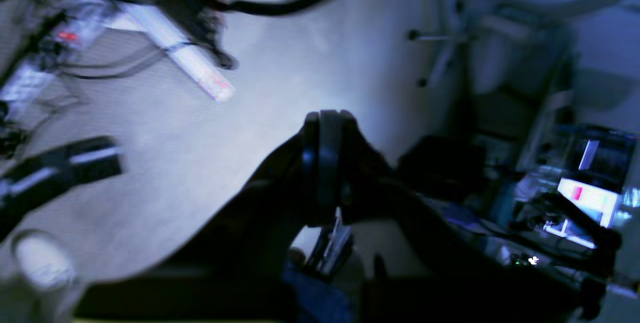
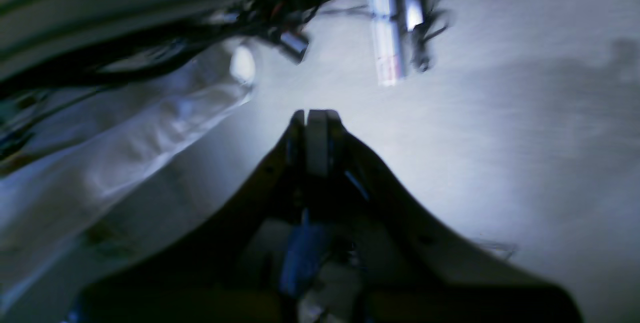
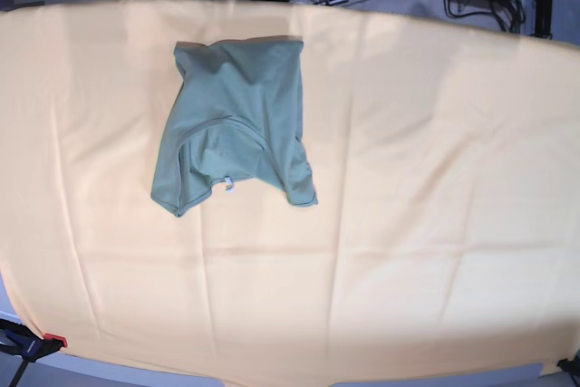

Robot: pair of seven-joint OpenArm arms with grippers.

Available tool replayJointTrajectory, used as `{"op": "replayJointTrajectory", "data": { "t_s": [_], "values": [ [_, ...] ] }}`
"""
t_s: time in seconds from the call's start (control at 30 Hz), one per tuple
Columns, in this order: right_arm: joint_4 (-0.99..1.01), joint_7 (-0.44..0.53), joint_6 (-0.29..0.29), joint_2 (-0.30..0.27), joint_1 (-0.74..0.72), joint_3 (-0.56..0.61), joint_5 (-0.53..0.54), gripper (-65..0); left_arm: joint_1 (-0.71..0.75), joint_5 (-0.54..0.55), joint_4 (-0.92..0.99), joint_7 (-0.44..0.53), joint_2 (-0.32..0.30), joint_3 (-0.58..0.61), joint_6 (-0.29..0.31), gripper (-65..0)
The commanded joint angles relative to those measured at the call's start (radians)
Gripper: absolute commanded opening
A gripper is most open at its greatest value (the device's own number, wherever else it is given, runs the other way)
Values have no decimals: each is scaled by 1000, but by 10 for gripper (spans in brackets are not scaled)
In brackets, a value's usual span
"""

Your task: Fold the T-shirt properly

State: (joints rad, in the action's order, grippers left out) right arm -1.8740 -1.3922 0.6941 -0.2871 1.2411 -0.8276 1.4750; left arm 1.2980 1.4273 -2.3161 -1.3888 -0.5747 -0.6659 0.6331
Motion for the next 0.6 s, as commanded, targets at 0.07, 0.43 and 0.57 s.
{"op": "replayJointTrajectory", "data": {
  "t_s": [0.07, 0.43, 0.57],
  "values": [
    [92, -4, 4, -10, 1, 106, 9, -650, 11, -132, 90, 43, 29, 58, 11, -650],
    [535, 285, 4, -10, -320, 504, -409, -650, -348, -453, 657, 301, 72, 462, 3, -650],
    [697, 476, 4, -10, -443, 609, -632, -650, -518, -567, 904, 407, 124, 555, 11, -650]
  ]
}}
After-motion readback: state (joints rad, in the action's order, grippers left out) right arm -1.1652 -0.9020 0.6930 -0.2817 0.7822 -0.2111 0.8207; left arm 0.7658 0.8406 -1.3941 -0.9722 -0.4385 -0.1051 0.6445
